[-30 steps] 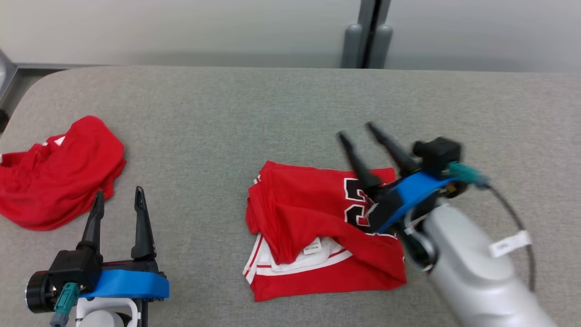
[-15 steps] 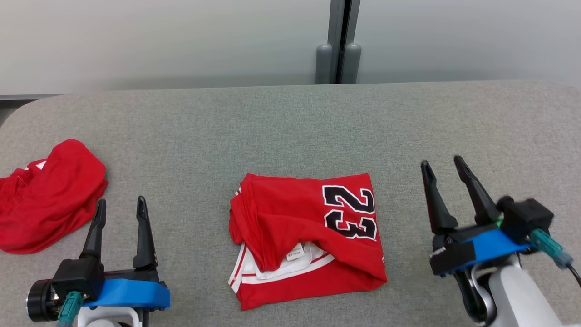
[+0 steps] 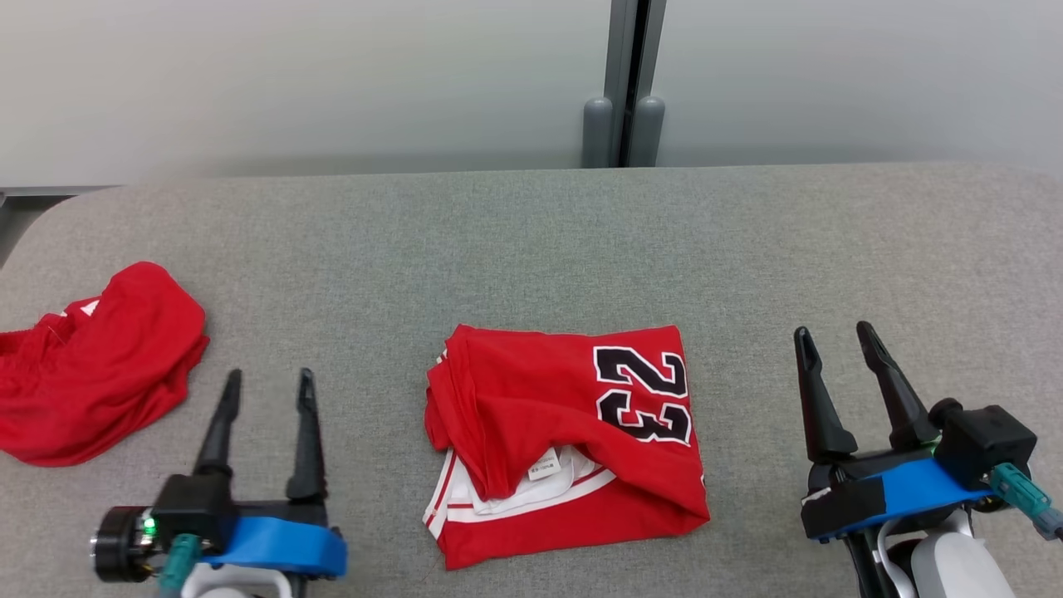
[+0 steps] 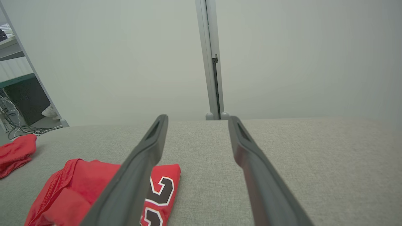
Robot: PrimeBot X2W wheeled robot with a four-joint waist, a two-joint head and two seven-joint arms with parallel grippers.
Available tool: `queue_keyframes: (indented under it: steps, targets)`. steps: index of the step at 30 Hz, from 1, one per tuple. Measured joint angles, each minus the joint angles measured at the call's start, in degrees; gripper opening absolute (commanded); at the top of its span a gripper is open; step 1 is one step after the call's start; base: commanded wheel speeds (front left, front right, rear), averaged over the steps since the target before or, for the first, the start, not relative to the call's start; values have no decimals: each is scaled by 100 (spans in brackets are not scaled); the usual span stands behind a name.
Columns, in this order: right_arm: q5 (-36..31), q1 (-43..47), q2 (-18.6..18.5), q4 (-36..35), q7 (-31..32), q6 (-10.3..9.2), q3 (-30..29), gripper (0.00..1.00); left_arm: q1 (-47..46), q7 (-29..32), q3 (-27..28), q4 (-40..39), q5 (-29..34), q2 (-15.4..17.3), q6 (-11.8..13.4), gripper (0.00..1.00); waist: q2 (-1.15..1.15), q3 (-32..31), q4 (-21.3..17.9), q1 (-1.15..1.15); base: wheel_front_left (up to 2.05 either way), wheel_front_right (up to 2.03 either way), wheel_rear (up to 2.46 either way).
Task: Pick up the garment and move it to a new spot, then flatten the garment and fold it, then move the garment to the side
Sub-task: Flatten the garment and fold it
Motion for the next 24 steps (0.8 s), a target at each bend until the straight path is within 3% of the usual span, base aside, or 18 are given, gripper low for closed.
queue_keyframes:
  steps: [10,18,24]
  targets:
    - [-54,100,55,-7,58,0,-22,100,-88,40,-1132,713,36,43,-64,100,0,-103,-53,0,0,0,0]
    - [-42,107,71,56,58,0,-8,100,-239,422,-2259,1276,-323,205,-88,100,0,-111,-184,0,0,0,0]
    - [-34,106,74,102,52,0,-5,100,-295,545,-2638,1684,-587,332,-89,100,0,-89,-283,0,0,0,0]
